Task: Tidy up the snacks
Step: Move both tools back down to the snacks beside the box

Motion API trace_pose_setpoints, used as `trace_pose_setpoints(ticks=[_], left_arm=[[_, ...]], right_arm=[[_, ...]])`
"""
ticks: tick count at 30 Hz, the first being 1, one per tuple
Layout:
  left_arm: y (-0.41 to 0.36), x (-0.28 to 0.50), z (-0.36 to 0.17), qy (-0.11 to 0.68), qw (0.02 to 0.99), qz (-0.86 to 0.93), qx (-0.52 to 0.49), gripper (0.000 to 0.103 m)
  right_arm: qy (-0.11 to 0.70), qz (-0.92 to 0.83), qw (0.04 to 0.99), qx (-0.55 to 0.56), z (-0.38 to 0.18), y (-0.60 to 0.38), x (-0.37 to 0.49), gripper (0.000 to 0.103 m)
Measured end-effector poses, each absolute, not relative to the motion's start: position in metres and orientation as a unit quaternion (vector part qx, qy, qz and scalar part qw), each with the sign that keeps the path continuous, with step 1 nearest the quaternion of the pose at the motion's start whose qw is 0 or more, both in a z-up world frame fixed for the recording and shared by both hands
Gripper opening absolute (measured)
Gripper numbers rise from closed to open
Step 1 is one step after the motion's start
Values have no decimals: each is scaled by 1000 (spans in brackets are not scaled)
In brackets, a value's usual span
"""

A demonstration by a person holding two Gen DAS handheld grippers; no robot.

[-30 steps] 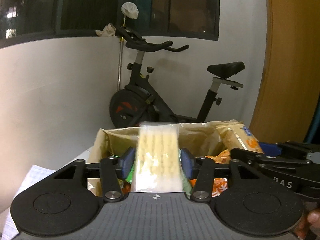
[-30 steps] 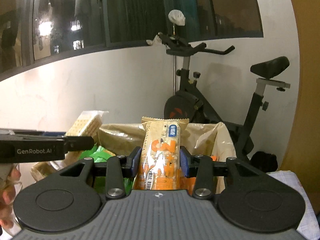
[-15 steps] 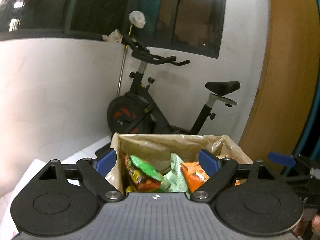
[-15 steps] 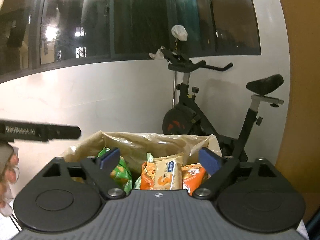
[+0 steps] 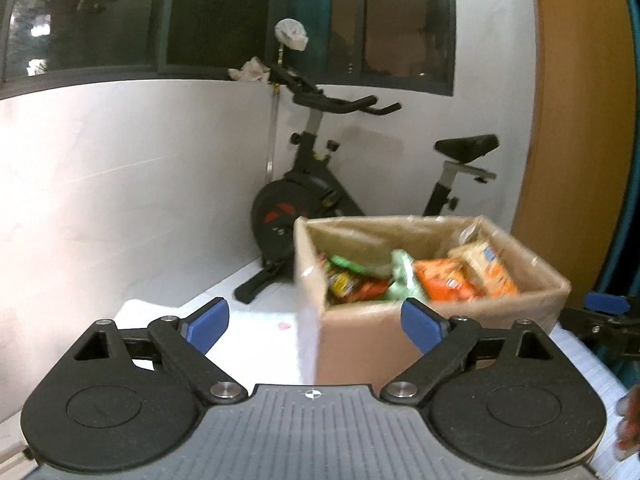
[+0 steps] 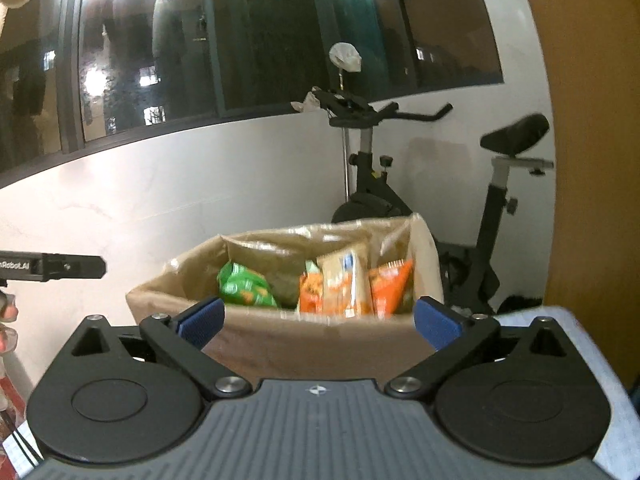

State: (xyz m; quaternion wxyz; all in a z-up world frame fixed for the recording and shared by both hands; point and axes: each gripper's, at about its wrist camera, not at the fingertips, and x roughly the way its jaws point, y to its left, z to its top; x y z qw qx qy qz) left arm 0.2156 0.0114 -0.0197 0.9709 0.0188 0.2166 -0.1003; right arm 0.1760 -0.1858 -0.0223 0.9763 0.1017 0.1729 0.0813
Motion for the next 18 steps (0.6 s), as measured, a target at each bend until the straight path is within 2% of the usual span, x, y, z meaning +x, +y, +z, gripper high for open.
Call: trace_pose_setpoints(ticks=[10,18], left_arm=[[41,194,-82,277,957,-86,-19,96],[39,186,-109,297,952,-73,34,96]], right_arm=[[226,85,967,83,-81,-166,147,103],[286,143,947,22,-126,-130,144,100]])
